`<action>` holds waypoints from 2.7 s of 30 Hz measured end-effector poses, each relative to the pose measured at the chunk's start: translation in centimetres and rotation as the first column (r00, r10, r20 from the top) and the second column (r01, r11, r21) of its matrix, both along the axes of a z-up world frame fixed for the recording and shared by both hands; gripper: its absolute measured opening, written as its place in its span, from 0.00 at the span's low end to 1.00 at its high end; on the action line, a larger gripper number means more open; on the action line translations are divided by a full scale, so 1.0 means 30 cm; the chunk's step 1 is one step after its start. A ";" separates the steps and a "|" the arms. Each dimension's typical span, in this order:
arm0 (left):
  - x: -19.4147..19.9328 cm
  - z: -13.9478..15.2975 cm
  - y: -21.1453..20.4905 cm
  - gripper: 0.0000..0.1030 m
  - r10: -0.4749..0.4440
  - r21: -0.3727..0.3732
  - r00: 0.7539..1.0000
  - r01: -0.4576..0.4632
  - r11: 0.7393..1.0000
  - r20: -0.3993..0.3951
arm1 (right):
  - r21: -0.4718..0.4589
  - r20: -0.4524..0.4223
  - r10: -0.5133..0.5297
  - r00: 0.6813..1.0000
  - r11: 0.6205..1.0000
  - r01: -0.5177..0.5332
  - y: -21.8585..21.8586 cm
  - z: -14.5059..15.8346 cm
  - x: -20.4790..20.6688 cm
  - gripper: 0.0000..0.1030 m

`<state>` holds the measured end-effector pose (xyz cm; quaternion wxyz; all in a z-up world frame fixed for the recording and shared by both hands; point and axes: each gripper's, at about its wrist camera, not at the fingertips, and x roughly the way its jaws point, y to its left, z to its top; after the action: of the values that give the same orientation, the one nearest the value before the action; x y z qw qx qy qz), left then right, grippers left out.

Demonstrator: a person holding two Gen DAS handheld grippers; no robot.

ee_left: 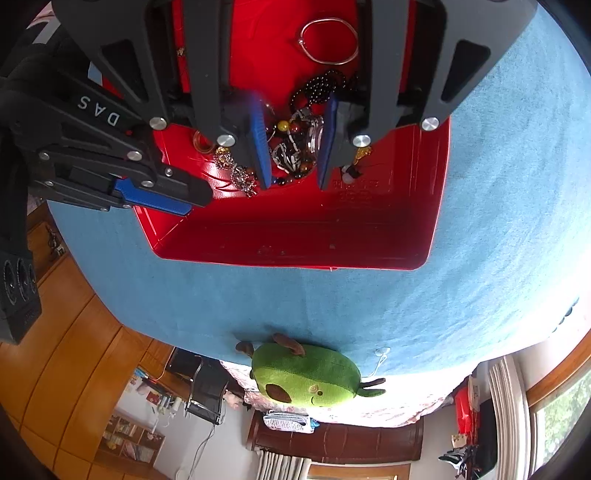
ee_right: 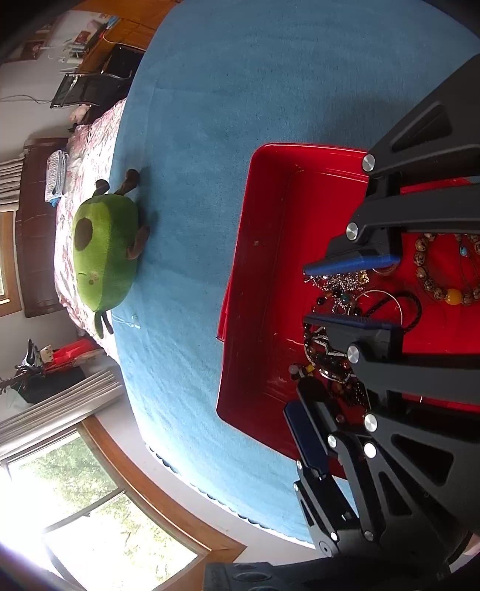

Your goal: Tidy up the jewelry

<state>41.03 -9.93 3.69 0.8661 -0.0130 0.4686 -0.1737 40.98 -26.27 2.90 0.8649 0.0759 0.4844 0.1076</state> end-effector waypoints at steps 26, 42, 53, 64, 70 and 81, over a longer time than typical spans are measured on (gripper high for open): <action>-0.243 0.121 0.149 0.69 0.103 0.078 0.982 -0.116 0.990 0.157 | -0.035 0.080 -0.020 0.997 0.999 0.022 -0.017 0.089 -0.209 0.42; -0.525 0.178 0.222 0.93 0.132 0.137 0.967 -0.164 0.977 0.218 | -0.145 0.202 -0.073 0.977 0.984 0.103 -0.026 0.198 -0.515 0.96; -0.670 0.129 0.298 0.93 0.150 0.098 0.977 -0.166 0.981 0.151 | -0.098 0.125 -0.065 0.990 0.992 0.077 -0.013 0.132 -0.700 0.96; -0.641 0.050 0.281 0.93 0.147 0.136 0.988 -0.154 0.979 0.055 | -0.055 -0.059 -0.076 0.995 0.996 0.072 0.041 0.008 -0.674 0.96; -0.589 0.047 0.254 0.93 0.129 0.141 0.991 -0.132 0.981 0.028 | -0.048 -0.079 -0.081 0.994 0.996 0.077 0.057 -0.009 -0.642 0.96; -0.533 -0.019 0.199 0.93 0.092 0.167 0.996 -0.091 0.982 0.006 | -0.066 -0.108 -0.078 0.991 0.995 0.071 0.051 -0.062 -0.589 0.96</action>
<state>25.05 -3.98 3.11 0.8707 0.0380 0.4813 -0.0939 23.29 -24.74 1.05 0.8422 0.0731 0.5313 0.0557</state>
